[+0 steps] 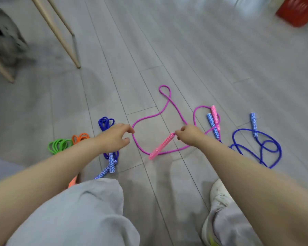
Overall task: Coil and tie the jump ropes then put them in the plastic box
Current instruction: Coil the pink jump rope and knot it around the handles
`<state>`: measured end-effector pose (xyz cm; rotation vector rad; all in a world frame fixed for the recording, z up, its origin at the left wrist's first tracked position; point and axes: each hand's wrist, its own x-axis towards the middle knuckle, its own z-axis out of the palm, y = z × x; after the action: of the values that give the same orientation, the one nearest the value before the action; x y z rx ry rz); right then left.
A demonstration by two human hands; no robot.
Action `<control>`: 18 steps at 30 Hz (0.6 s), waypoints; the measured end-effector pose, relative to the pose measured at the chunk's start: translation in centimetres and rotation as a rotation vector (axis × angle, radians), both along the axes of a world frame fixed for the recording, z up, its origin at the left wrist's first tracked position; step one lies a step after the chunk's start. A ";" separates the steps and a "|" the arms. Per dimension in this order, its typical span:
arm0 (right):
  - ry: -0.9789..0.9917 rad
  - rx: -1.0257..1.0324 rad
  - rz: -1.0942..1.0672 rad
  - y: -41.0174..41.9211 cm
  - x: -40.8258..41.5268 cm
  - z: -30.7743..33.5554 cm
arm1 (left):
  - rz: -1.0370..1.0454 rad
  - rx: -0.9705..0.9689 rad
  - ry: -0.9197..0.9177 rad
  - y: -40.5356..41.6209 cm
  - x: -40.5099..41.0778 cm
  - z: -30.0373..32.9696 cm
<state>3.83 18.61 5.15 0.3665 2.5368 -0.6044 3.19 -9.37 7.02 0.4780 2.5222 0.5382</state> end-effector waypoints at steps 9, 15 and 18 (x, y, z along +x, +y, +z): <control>0.254 -0.059 0.060 -0.8 7.9 13.6 | -0.159 0.031 0.198 4.5 5.8 13.6; 0.501 -0.226 -0.015 -1.3 13.5 18.9 | -0.097 0.160 0.269 8.3 12.5 18.8; 0.582 -0.304 0.006 -2.2 16.5 20.3 | -0.055 0.239 0.319 9.3 15.9 19.0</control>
<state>20.33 16.42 25.40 0.0743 2.9101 -1.2228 19.09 -0.04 26.06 0.7723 2.7467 0.8023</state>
